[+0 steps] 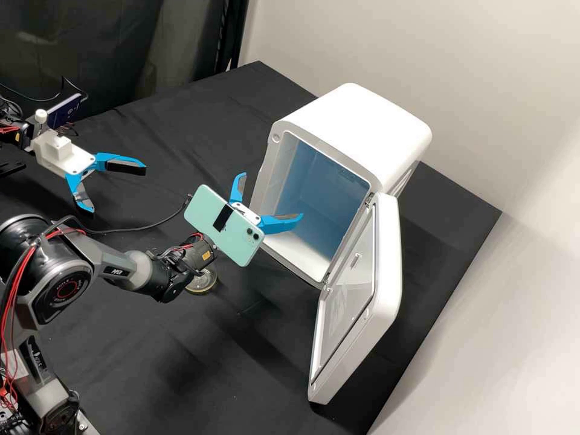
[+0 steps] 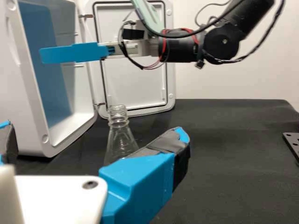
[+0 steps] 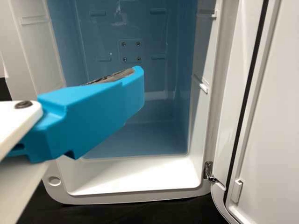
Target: Place the flask in the incubator
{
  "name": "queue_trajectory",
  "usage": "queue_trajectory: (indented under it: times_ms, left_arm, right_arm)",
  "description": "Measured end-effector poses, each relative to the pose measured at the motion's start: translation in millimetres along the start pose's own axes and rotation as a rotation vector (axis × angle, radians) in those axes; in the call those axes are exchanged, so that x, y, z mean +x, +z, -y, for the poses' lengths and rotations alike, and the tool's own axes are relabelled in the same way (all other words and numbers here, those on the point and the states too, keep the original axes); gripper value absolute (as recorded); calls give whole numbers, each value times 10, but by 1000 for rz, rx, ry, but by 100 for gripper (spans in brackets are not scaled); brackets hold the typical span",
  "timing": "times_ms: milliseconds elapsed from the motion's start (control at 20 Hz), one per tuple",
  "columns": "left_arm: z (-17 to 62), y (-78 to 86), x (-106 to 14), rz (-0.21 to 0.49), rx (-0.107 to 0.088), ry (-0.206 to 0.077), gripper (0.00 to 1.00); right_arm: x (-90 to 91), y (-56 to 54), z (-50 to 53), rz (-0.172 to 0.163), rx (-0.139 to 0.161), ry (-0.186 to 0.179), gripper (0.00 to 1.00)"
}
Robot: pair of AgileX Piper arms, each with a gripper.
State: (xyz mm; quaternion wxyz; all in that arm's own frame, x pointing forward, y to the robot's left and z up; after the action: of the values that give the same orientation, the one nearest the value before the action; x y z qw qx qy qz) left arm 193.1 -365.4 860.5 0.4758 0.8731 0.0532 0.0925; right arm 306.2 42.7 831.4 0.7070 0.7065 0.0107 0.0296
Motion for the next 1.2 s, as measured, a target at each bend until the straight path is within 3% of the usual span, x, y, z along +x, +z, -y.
queue_trajectory:
  times_ms: [150, 701, 852, 1052, 1202]
  left_arm:
    - [-20, -4, -7, -2, 3, 12, 100]
    - [-16, -15, -10, -7, 0, 11, 100]
    - [2, 12, -17, 3, -2, 3, 100]
    - [13, 24, -11, 10, -4, -3, 100]
    - [23, 26, -7, 11, -5, -8, 100]
  right_arm:
    - [0, 0, 0, 0, 0, 0, 100]
    - [-62, 26, 30, -4, 1, 3, 100]
    - [-186, 37, 46, -10, 2, 8, 100]
    - [-388, 59, -5, -39, -3, 59, 100]
    - [-547, 82, -33, -69, -27, 76, 100]
